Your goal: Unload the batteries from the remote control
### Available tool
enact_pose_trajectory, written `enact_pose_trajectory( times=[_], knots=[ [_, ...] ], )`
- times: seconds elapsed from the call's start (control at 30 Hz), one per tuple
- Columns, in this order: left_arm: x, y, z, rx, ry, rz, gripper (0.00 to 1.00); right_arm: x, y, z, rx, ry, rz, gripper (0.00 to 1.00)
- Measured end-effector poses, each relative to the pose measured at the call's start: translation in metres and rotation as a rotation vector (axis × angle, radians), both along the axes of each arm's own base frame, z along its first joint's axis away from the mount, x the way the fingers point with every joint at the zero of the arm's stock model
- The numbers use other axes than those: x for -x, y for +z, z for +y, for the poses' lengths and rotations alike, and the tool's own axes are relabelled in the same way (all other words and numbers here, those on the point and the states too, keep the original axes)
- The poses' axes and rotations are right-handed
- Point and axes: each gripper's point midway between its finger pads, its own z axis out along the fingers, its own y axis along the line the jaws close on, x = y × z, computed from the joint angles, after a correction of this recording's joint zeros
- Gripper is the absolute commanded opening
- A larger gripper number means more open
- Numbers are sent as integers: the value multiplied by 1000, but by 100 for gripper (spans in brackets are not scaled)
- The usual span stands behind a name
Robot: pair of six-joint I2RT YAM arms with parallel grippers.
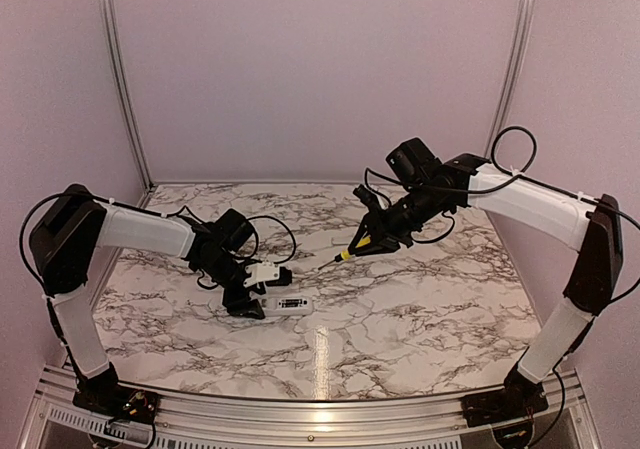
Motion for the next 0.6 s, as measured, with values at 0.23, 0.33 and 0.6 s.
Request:
enact_pose_trajectory(
  times=[0.23, 0.33, 0.6],
  knots=[
    [4, -6, 0, -29, -21, 3, 66, 0, -1, 0, 3, 0, 3, 0],
    [6, -6, -1, -33, -30, 2, 58, 0, -2, 0, 4, 1, 4, 0],
    [5, -6, -4, -44, -41, 9, 39, 0, -3, 0, 6, 2, 5, 0]
  ],
)
